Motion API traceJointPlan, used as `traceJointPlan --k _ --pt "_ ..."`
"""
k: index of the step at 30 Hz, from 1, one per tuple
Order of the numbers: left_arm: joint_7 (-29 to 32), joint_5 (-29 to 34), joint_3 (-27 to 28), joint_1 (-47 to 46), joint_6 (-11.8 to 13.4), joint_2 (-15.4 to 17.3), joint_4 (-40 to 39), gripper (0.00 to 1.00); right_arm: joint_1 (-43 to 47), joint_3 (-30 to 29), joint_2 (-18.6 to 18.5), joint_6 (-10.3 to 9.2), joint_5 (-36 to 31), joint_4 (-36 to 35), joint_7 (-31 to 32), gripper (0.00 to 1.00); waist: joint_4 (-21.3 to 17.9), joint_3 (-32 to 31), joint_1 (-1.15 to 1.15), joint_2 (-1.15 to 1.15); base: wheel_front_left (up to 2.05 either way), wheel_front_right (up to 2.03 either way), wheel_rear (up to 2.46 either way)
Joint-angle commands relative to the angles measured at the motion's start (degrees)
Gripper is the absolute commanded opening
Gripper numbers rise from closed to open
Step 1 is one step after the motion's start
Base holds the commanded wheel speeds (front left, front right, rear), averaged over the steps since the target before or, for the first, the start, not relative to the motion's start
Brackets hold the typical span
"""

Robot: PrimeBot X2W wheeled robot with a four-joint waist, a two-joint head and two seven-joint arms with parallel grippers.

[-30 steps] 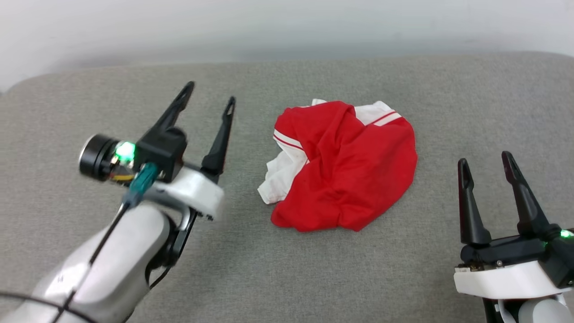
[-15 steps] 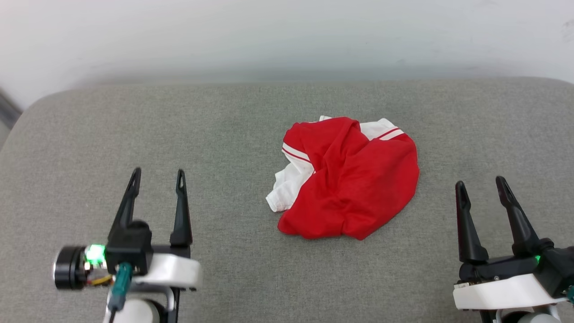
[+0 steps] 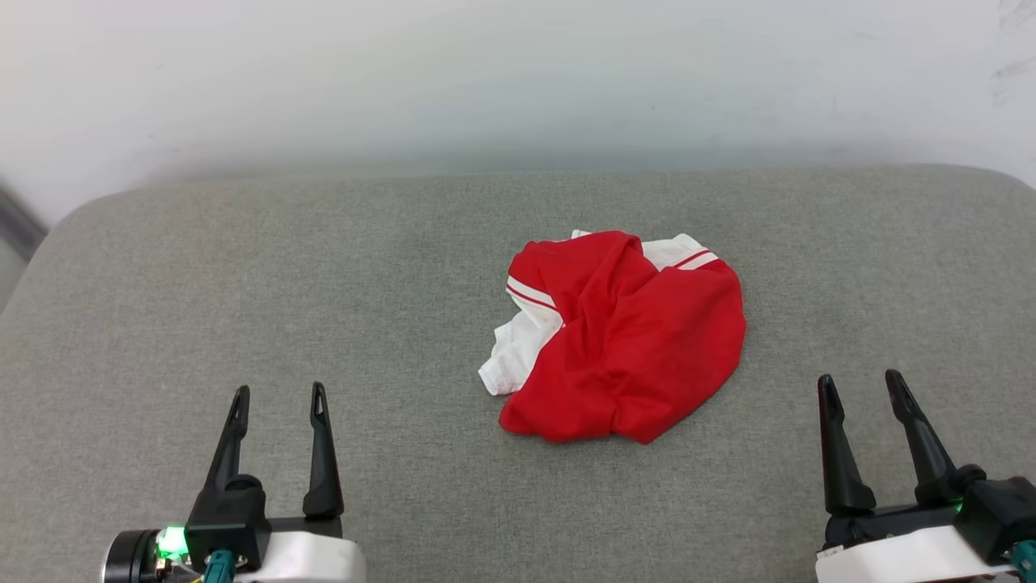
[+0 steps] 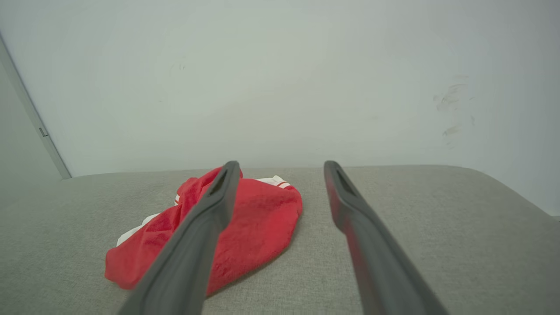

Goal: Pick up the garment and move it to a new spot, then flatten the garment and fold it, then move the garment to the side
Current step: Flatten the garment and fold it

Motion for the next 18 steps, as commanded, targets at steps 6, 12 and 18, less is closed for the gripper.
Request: traceJointPlan --k 6,12,18 --pt "-0.15 2.29 3.25 2.8 -4.0 -2.94 0.43 1.0 1.79 -0.01 0.09 -0.02 1.19 0.85 -0.14 1.0 -0.29 -1.22 0.0 0.0 0.0 0.0 0.0" --pt "-0.15 4.02 5.92 4.17 -7.44 -5.61 0.95 1.0 2.8 -0.19 0.09 -0.02 1.83 1.12 -0.14 1.0 -0.14 -1.98 0.0 0.0 0.0 0.0 0.0" --pt "-0.15 5.36 8.11 4.81 -9.68 -7.68 1.7 1.0 2.89 0.01 0.09 -0.02 1.74 1.3 -0.14 1.0 -0.2 -2.32 0.0 0.0 0.0 0.0 0.0"
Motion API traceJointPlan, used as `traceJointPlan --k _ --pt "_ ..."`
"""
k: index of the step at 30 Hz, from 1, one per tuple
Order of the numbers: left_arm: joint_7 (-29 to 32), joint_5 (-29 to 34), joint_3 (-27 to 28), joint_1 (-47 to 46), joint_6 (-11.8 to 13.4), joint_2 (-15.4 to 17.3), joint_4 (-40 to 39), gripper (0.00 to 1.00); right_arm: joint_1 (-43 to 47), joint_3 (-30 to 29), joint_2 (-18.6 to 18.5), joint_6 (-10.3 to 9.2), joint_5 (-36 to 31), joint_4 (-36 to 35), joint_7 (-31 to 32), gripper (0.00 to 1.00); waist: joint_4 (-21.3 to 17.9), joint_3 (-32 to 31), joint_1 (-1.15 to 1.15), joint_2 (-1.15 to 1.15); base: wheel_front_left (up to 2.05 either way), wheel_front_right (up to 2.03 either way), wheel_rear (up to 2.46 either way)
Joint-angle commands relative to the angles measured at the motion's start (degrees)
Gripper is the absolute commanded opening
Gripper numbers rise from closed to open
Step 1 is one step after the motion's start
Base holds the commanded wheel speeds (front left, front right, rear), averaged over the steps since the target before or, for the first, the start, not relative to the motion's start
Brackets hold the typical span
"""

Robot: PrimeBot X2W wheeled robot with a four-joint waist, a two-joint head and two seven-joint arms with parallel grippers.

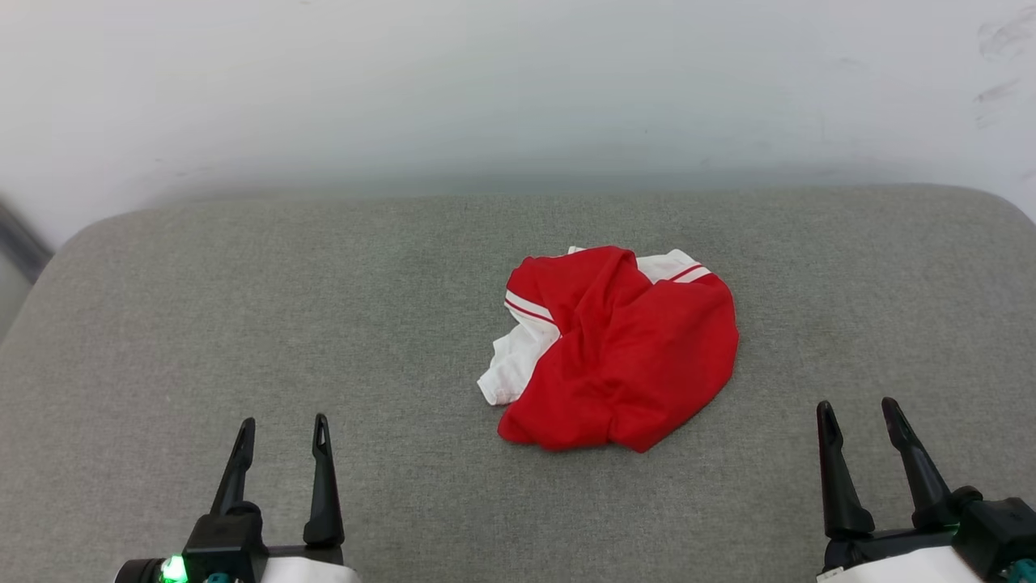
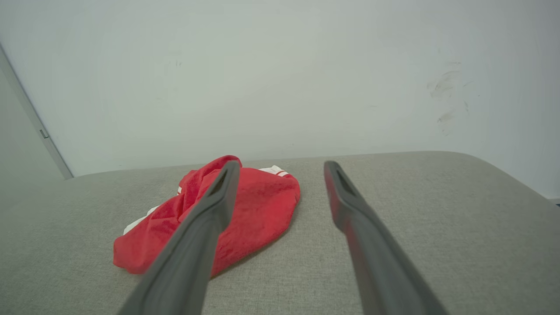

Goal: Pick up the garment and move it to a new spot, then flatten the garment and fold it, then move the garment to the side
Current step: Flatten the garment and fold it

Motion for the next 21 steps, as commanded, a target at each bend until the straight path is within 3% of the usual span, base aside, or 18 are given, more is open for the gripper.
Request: traceJointPlan --k 1,8,21 --pt "-0.15 -0.09 0.56 0.79 -0.44 -0.51 0.36 1.0 0.44 0.11 0.09 -0.02 0.16 0.1 -0.14 1.0 -0.05 -0.03 0.01 0.0 0.0 0.0 0.0" --pt "-0.15 0.73 2.6 -1.94 -3.67 -1.49 1.53 1.0 -0.14 0.43 0.09 -0.02 -0.33 -0.16 -0.14 1.0 -0.44 0.08 0.01 0.0 0.0 0.0 0.0" --pt "-0.15 1.24 3.5 -25.66 -14.44 4.81 6.94 1.0 -3.58 1.26 0.09 -0.02 -2.2 -2.24 -0.14 1.0 -1.51 5.37 0.01 0.0 0.0 0.0 0.0"
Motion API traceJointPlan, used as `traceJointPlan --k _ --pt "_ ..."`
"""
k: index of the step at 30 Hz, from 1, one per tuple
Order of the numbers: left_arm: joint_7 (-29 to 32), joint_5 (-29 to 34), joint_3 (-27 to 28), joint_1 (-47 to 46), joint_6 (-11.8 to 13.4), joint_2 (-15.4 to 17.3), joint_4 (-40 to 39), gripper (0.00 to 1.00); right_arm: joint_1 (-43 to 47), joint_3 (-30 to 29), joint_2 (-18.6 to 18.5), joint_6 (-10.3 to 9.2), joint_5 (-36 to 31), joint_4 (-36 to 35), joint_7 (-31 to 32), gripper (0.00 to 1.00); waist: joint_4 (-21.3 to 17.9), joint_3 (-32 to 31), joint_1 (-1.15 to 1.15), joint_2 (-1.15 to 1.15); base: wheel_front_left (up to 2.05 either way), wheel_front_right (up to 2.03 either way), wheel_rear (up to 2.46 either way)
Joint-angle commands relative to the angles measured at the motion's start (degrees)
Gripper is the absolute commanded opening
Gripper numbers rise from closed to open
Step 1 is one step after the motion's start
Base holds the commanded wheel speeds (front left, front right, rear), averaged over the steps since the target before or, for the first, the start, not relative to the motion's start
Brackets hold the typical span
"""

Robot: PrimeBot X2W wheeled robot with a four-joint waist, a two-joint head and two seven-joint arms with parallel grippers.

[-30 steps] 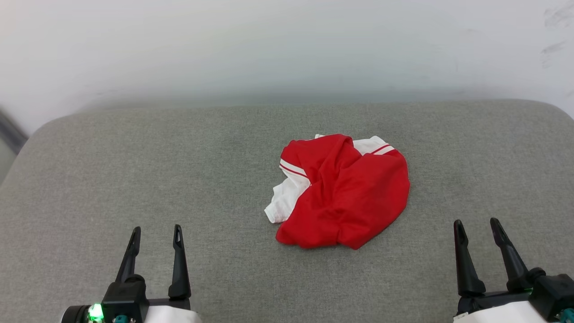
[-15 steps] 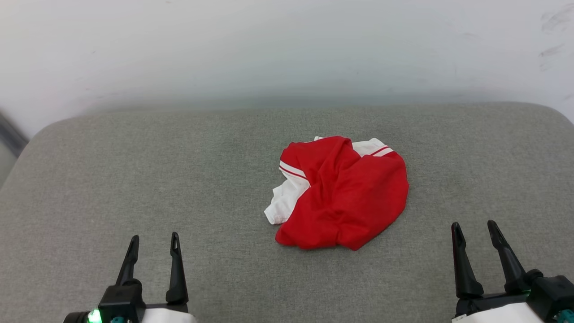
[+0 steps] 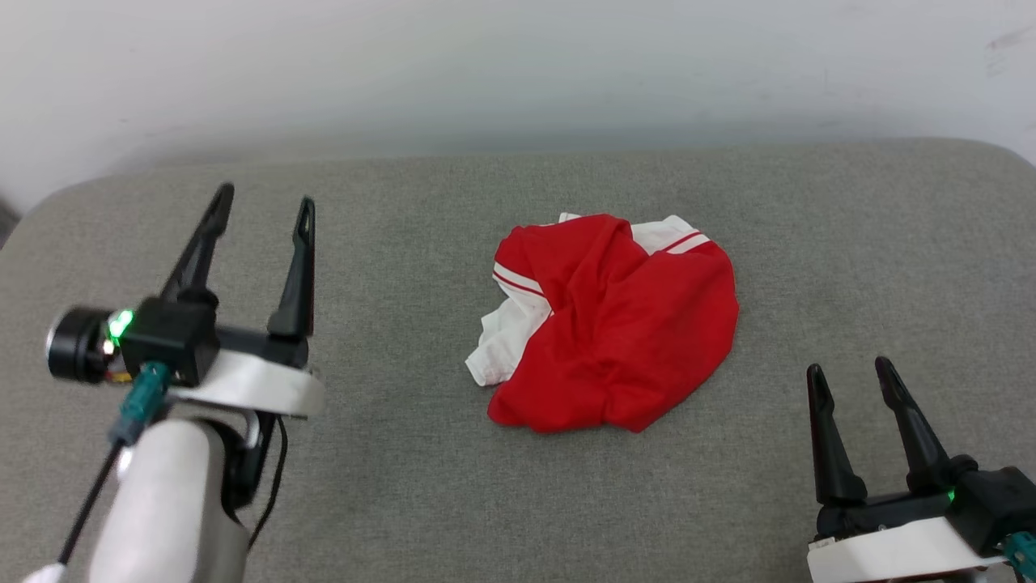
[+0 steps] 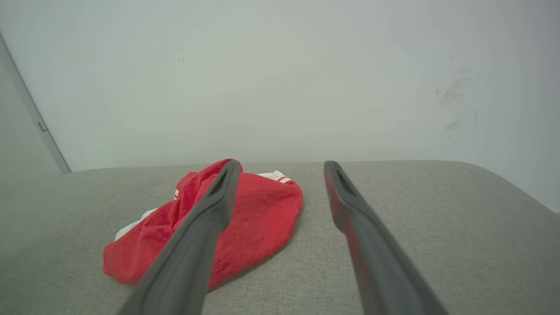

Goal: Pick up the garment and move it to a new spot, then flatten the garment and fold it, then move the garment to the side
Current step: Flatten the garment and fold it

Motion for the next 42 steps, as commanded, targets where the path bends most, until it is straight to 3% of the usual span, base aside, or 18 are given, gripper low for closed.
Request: traceJointPlan --k 1,7,15,24,31,36,42 --pt "-0.15 -0.03 -0.25 -3.26 -0.79 1.24 0.94 1.0 -1.03 -0.07 0.09 -0.02 -0.4 -0.4 -0.14 1.0 -0.47 1.57 0.0 0.0 0.0 0.0 0.0" --pt "2.61 -0.03 -5.71 -16.15 -2.74 4.52 4.95 1.0 -3.04 -1.12 0.09 -0.02 -0.75 -1.47 -0.14 1.0 -0.4 5.93 0.0 0.0 0.0 0.0 0.0" --pt "11.9 -6.01 -16.33 -28.84 -3.11 8.83 8.37 1.0 -5.39 -1.4 0.09 -0.02 -1.29 -2.13 -0.14 1.0 -0.62 10.2 0.0 0.0 0.0 0.0 0.0" --pt "34.26 -23.8 -36.06 -41.96 -3.1 17.9 7.86 1.0 -7.84 -1.83 0.08 -0.02 -1.7 -2.72 -0.14 1.0 -1.04 14.22 0.0 0.0 0.0 0.0 0.0" --pt "49.52 -36.33 -51.14 -48.09 -3.11 22.7 5.91 1.0 -9.55 -1.57 0.08 -0.02 -1.69 -2.85 -0.14 1.0 -2.09 16.88 0.0 0.0 0.0 0.0 0.0" --pt "55.69 -43.24 -59.48 -51.2 -3.12 24.62 5.43 1.0 -10.71 -1.6 0.09 -0.02 -1.46 -3.06 -0.14 1.0 -3.23 18.77 0.0 0.0 0.0 0.0 0.0" --pt "57.08 -47.89 -66.64 -53.37 -3.12 25.2 5.81 1.0 -11.92 -1.75 0.09 -0.02 -0.99 -3.33 -0.14 1.0 -4.49 21.17 0.0 0.0 0.0 0.0 0.0"
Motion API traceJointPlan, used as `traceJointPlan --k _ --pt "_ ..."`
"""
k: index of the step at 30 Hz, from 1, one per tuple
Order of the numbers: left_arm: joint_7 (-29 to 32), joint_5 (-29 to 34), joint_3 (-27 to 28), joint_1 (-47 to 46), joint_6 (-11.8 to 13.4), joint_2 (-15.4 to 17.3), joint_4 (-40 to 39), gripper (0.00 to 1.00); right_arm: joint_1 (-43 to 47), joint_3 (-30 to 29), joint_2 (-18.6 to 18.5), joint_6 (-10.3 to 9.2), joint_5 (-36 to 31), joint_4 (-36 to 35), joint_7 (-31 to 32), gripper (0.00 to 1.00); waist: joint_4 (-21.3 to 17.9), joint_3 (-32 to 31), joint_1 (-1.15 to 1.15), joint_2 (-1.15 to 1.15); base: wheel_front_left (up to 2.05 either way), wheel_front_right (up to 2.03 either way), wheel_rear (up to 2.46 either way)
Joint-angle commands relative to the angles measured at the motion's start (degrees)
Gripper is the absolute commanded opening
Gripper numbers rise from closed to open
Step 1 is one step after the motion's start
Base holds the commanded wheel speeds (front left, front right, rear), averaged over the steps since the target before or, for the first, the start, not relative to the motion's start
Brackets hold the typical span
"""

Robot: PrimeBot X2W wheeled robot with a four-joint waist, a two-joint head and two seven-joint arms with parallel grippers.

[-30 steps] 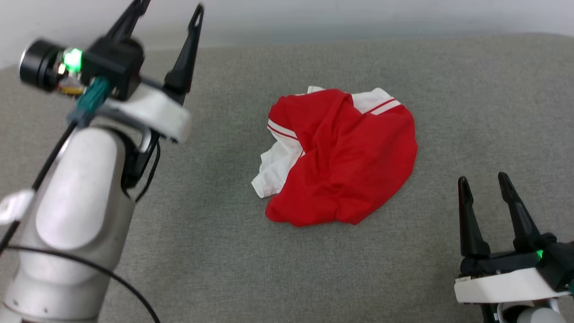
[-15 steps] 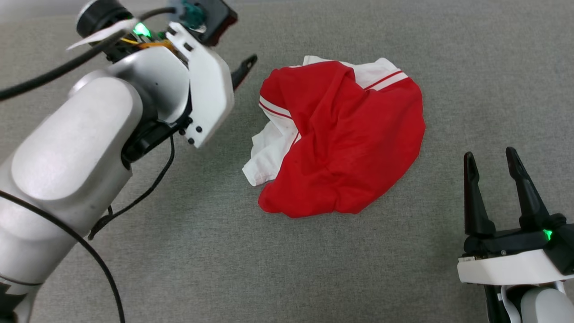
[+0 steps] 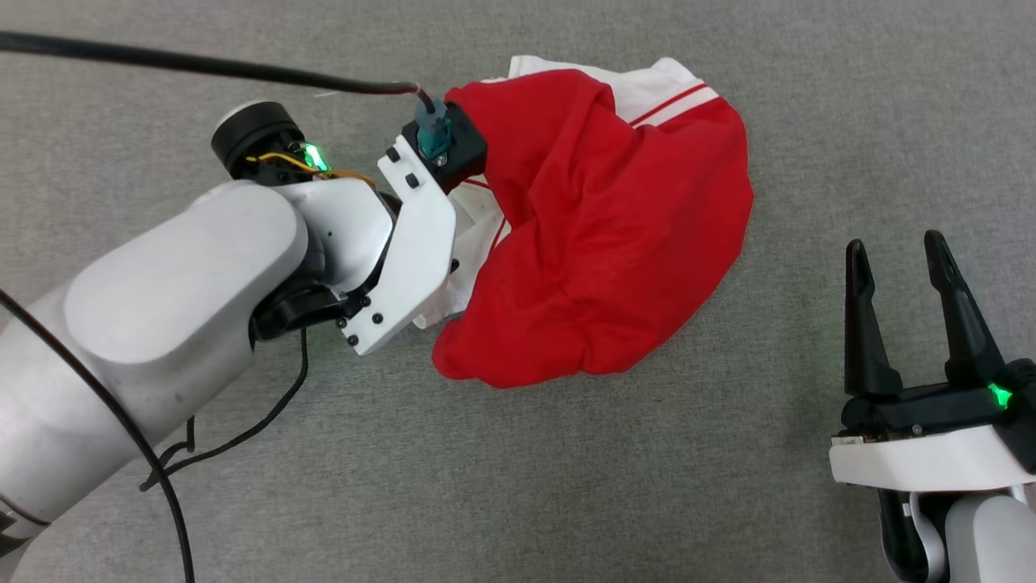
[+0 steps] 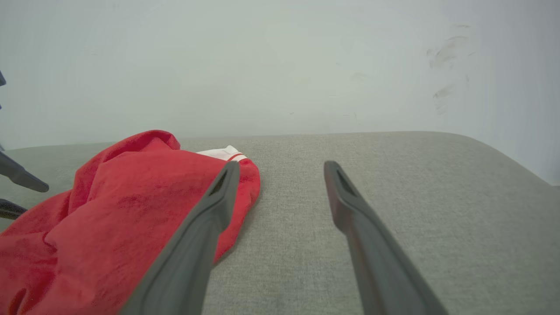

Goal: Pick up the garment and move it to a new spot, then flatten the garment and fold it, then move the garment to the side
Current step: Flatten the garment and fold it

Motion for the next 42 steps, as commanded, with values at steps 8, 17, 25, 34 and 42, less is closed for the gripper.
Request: traceJointPlan --k 8,17,25,34,42 --pt "1.96 0.81 -3.45 1.94 0.04 -0.41 1.44 1.0 -1.8 0.24 0.08 -0.02 0.7 -0.01 -0.14 1.0 -1.39 2.33 -0.01 0.0 0.0 0.0 0.0" --pt "-0.58 2.45 -3.56 3.77 0.07 -0.34 2.47 0.0 -1.03 -0.24 0.08 -0.02 0.88 0.63 -0.14 1.0 -0.72 0.55 -0.01 0.0 0.0 0.0 0.0" --pt "-11.48 -0.48 -2.68 4.77 0.11 2.6 3.19 0.0 2.26 -0.33 0.08 -0.02 0.34 1.63 -0.14 1.0 3.36 -6.66 -0.01 0.0 0.0 0.0 0.0" --pt "-17.01 -5.68 -0.43 13.48 3.83 12.03 2.94 0.0 4.73 -0.16 0.07 -0.02 -0.16 1.91 -0.14 1.0 6.09 -11.0 -0.01 0.0 0.0 0.0 0.0" --pt "-17.15 -9.53 -1.67 24.09 6.67 15.25 5.24 0.0 5.54 0.1 0.07 -0.02 -0.61 1.88 -0.14 1.0 6.4 -11.1 -0.01 0.0 0.0 0.0 0.0"
